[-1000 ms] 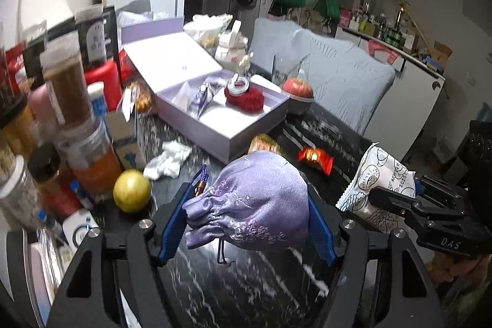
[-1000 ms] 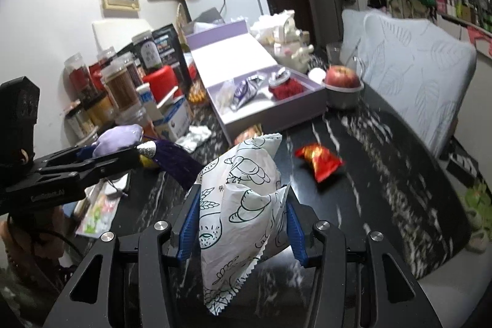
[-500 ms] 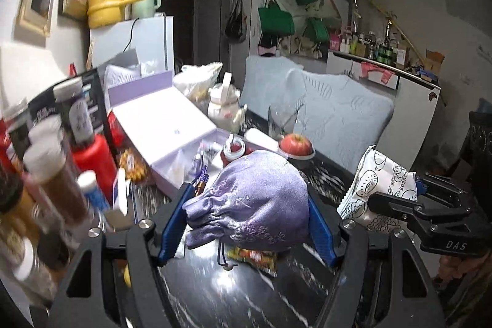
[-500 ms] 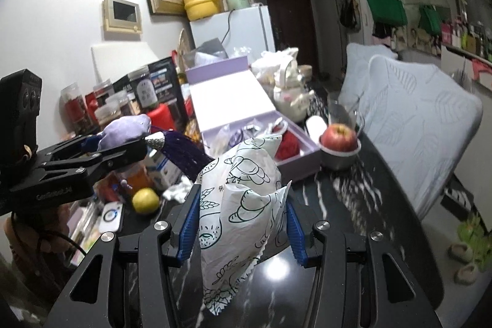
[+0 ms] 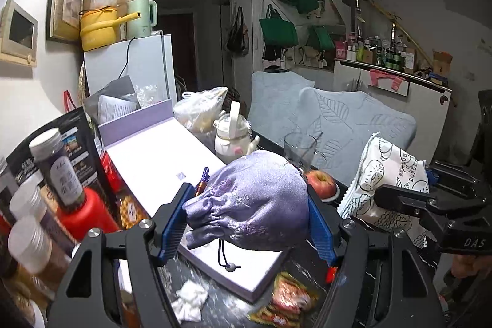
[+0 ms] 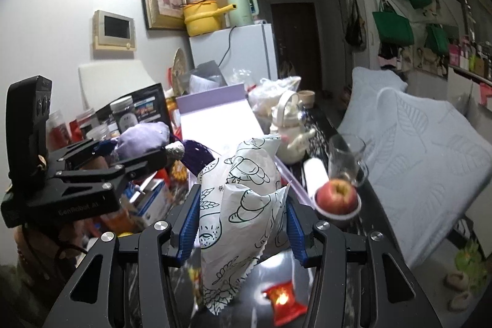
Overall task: Organize soft objects
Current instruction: 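Lift the purple pouch and white patterned bag and carry both toward the lavender box, then lower the purple pouch into the box with the left tool while the right tool drops the white bag in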
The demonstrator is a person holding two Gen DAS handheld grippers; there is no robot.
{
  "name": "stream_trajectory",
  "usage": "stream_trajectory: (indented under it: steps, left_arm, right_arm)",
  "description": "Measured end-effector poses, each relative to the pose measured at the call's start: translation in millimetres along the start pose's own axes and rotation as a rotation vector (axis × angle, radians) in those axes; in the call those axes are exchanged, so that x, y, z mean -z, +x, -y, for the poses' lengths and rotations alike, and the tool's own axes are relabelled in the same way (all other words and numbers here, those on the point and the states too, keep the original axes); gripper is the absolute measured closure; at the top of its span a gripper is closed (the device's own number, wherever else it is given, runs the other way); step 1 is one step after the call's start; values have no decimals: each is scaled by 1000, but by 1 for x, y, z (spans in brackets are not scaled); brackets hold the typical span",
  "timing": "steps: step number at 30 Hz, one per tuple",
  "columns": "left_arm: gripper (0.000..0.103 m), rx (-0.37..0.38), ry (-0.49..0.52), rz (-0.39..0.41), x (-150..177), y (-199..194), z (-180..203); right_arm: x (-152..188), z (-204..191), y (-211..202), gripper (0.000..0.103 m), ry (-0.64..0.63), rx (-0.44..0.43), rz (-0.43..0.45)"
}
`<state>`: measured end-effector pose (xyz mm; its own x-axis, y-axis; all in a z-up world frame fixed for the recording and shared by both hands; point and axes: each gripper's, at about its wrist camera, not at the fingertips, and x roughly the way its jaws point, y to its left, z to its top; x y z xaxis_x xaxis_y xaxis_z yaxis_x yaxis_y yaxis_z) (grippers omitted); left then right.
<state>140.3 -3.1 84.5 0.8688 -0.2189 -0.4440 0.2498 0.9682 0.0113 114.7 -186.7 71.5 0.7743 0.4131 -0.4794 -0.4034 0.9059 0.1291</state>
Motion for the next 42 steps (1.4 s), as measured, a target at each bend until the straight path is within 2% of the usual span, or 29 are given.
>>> stream_trajectory:
  steps: [13,21,35,42]
  left_arm:
    - [33,-127,-27,34,-29,65,-31]
    - [33,-216,-63,29,-31,104,-55]
    - [33,-290,-57,-69,-11,167,-75]
    - [33,-255,-59,-155,5,198,-77]
  right_arm:
    - [-50,20,72,53,-27,-32,23]
    - [-72,23,115,53,-34,-46,24]
    - [-76,28,182,53,-3,-71,-28]
    - [-64,40,214,53,11,-52,-96]
